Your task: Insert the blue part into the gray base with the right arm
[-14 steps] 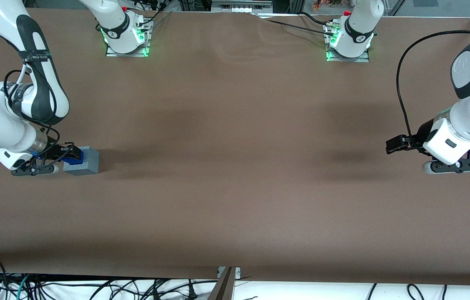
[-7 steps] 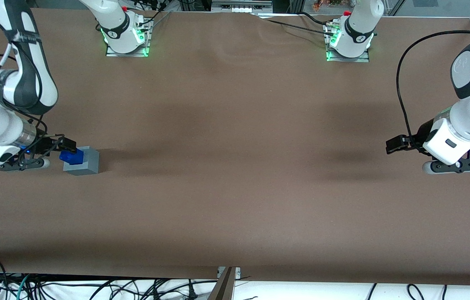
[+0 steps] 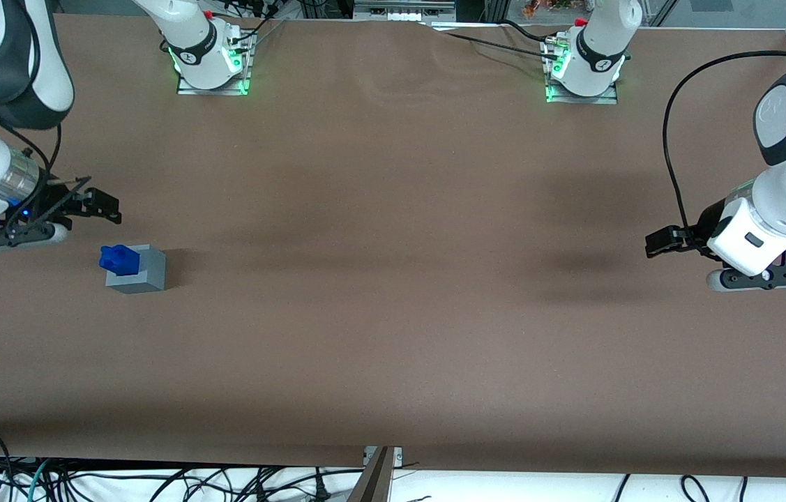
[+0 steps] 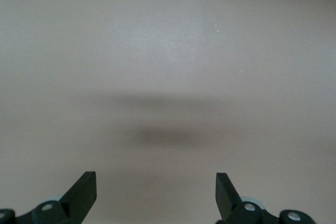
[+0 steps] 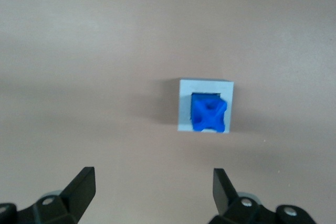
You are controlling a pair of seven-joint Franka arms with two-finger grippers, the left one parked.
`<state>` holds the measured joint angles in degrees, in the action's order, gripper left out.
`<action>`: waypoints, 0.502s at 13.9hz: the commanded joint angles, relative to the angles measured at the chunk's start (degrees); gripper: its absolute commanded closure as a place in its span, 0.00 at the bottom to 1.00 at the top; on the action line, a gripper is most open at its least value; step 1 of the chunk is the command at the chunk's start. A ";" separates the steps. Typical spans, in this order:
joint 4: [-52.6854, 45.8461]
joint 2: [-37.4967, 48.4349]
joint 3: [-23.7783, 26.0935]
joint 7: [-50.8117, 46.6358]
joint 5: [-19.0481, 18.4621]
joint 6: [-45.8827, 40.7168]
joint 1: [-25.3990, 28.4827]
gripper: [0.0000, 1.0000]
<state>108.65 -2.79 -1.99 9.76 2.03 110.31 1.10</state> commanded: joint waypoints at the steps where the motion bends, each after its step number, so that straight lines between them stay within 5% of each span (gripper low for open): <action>1: 1.39 5.58 2.94 -3.24 0.52 -3.51 -0.22 0.01; 7: 5.16 15.69 8.05 -6.94 0.52 -6.68 -0.22 0.01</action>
<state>110.18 8.34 5.32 3.79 2.03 103.84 1.22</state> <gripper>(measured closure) 0.009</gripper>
